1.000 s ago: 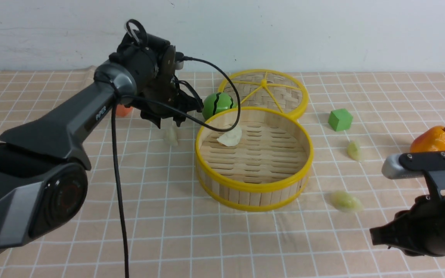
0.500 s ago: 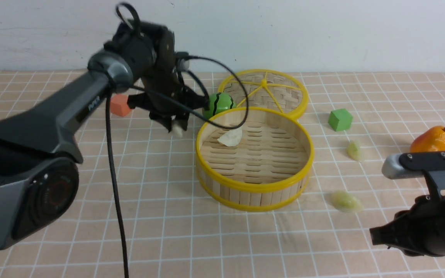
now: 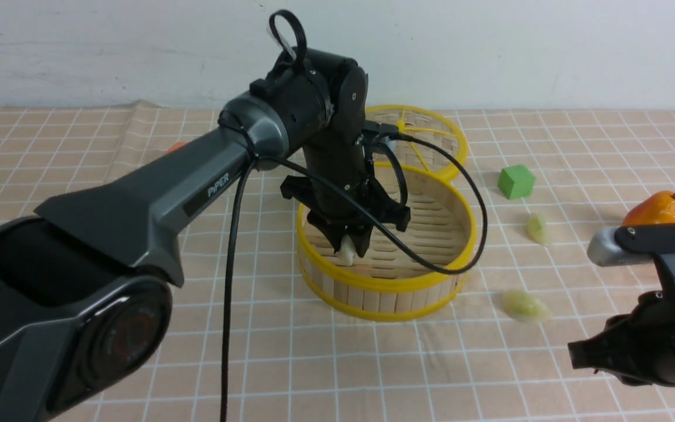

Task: Put the dumplings into the steamer on the table with the brown tablecloth.
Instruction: 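Place the dumpling into the bamboo steamer basket with the left gripper, then reach for and grasp a dumpling lying on the table beside the steamer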

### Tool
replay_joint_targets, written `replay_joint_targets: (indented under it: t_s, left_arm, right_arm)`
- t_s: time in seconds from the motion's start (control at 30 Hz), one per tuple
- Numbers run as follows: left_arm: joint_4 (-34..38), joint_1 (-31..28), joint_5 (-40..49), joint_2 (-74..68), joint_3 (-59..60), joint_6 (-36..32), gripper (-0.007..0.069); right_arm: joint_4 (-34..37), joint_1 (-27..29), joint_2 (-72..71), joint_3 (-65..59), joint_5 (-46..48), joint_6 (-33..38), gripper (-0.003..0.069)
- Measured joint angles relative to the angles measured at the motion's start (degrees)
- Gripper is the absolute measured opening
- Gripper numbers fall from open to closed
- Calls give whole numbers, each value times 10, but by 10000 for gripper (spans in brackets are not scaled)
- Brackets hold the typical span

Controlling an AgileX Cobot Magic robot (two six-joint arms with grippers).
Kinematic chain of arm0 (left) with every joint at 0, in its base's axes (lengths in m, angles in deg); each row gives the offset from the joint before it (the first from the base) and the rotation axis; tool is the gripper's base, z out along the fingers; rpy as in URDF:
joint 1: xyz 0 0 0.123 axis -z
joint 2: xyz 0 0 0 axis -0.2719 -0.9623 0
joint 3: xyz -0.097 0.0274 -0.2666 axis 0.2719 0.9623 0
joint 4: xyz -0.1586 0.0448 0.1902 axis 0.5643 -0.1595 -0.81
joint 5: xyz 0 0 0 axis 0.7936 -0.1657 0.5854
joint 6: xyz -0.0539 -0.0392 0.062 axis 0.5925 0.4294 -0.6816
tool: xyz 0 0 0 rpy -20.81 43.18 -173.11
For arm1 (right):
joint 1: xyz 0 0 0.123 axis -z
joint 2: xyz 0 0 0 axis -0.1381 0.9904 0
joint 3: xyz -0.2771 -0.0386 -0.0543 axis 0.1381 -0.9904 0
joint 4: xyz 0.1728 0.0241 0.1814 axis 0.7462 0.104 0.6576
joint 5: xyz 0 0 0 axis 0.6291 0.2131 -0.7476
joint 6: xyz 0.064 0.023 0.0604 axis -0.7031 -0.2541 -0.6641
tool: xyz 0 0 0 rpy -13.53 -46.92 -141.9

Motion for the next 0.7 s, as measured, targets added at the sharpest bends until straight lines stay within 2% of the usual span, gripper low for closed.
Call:
replay_joint_targets:
  t_s: [0.13,0.23,0.33,0.4,0.47,0.53,0.6,0.67,0.7]
  left_arm:
    - [0,0,0,-11,0,1,236]
    - [-4,0,-1,-11,-4,3,344]
    - [-12,0,-2,-9,-19,17,429]
    - [-12,0,-1,4,-25,35,452]
    - [-12,0,-2,17,-27,41,452]
    - [-10,0,-1,57,-27,48,427]
    - [-7,1,1,103,-27,49,376]
    - [-7,1,1,127,-27,49,347]
    - [-2,1,0,177,-15,49,289]
  right_arm:
    - [0,0,-3,4,22,30,69]
    - [1,1,-1,41,80,81,75]
    - [7,16,10,89,125,75,96]
    - [7,31,20,118,138,71,125]
    - [5,41,33,138,137,71,160]
    - [4,61,63,170,125,71,232]
    - [-1,76,109,205,105,71,322]
    - [-4,82,132,223,94,71,358]
    - [-12,91,172,256,76,71,408]
